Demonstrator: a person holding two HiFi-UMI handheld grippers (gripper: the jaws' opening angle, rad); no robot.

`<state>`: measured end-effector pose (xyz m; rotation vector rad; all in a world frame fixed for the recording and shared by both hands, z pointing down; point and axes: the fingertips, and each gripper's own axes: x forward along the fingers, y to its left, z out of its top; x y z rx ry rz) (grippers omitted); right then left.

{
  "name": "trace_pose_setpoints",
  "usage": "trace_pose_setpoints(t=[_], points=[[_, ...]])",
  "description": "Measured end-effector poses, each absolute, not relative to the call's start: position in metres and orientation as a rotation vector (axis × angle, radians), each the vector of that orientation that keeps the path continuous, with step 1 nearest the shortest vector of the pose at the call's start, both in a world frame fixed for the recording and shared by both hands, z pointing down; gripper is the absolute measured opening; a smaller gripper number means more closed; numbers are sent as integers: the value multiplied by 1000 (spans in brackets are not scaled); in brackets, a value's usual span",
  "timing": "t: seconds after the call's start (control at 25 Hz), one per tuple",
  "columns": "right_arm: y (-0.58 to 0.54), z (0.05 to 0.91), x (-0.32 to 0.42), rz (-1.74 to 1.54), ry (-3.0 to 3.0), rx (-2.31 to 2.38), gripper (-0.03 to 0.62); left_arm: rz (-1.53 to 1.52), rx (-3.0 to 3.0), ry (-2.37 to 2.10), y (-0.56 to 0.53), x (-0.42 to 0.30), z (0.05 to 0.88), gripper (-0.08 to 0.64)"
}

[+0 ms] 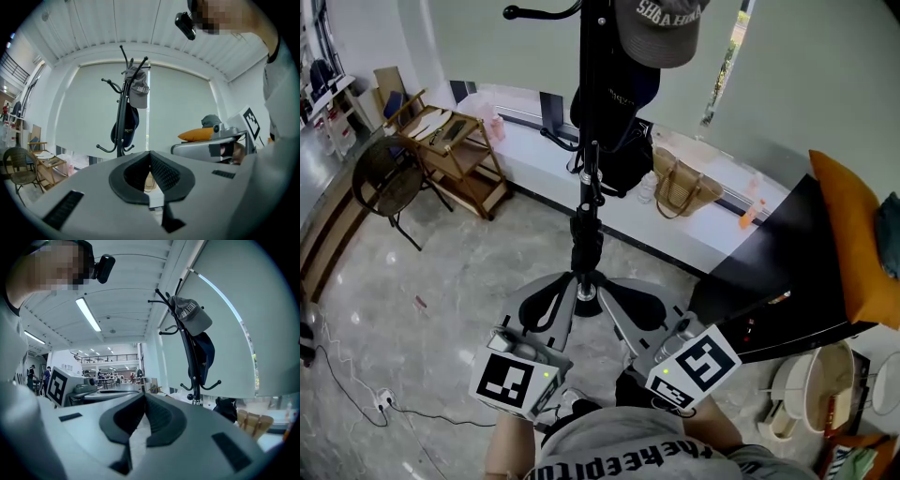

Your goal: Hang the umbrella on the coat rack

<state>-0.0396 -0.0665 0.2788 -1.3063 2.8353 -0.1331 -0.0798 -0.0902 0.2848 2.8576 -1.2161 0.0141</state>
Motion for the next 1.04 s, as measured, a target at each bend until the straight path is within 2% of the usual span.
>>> trace_pose_setpoints(t=[1.04], points=[[-37,272,-36,-81,2822,-1364,12,-20,2901,-1181,-59,-74,278,15]])
